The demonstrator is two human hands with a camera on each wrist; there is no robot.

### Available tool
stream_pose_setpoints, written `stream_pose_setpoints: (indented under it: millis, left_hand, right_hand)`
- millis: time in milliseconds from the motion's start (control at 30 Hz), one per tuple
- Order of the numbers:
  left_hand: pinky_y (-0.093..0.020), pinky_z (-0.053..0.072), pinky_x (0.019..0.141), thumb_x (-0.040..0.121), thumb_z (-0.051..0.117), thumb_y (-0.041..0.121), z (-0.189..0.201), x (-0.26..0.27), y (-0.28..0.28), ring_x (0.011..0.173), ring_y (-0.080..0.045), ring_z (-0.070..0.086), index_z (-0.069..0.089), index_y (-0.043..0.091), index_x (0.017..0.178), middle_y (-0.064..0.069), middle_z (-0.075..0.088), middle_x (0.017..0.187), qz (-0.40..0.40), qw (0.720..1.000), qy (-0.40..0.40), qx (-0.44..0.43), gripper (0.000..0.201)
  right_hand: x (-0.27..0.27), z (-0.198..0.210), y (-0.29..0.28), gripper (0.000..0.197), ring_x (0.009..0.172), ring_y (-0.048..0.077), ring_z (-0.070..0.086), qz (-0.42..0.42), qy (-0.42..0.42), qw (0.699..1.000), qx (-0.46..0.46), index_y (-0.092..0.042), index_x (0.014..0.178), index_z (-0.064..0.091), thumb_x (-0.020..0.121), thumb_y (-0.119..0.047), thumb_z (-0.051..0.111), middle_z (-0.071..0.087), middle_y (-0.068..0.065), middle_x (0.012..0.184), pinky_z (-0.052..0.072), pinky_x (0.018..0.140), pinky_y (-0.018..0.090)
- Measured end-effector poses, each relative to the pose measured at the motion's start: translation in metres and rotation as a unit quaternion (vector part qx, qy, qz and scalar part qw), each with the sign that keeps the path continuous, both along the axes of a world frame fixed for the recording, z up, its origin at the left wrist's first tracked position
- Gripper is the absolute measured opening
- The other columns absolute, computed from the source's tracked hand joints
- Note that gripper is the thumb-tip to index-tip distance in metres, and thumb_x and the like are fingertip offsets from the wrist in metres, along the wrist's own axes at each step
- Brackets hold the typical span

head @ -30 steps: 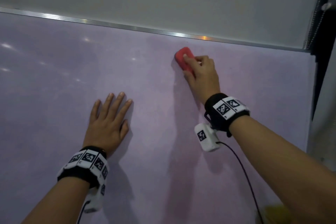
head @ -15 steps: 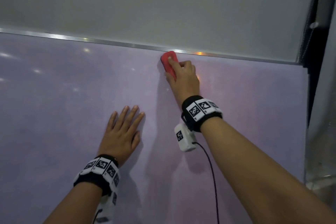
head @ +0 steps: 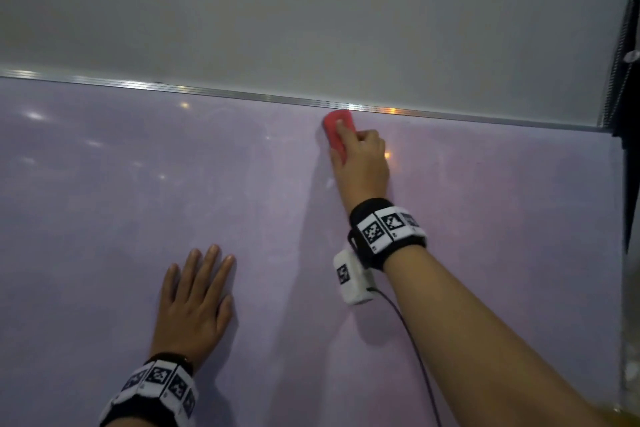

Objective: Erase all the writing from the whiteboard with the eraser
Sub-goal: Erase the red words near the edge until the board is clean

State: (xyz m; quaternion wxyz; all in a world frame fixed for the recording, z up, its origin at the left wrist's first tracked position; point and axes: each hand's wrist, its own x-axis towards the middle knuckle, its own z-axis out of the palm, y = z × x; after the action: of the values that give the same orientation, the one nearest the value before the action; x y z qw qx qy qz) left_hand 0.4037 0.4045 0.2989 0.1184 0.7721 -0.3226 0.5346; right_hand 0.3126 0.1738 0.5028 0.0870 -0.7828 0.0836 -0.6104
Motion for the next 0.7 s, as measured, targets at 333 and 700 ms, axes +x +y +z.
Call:
stream_pose_setpoints:
  millis: [333, 700]
  left_hand:
    - [-0.044, 0.003, 0.117, 0.099, 0.009, 0.04, -0.002, 0.003, -0.002, 0.147, -0.02, -0.001, 0.005, 0.025, 0.151, 0.003, -0.002, 0.16, -0.002, 1.0, 0.001, -0.003, 0.054]
    - [-0.04, -0.003, 0.118, 0.098, 0.018, 0.038, -0.005, 0.004, 0.001, 0.147, -0.016, -0.005, 0.003, 0.026, 0.151, 0.006, -0.009, 0.159, -0.002, 1.0, -0.021, -0.003, 0.056]
  right_hand:
    - [-0.018, -0.005, -0.046, 0.04, 0.106, 0.034, 0.048, -0.017, -0.008, 0.999, 0.032, -0.022, 0.128, 0.056, 0.088, -0.017, 0.06, 0.054, 0.016, 0.116, 0.044, 0.087, 0.043]
    - [-0.046, -0.178, -0.065, 0.036, 0.092, 0.028, 0.049, 0.084, 0.173, 0.823, -0.535, -0.028, 0.125, 0.045, 0.092, -0.012, 0.042, 0.046, 0.014, 0.117, 0.044, 0.076, 0.038]
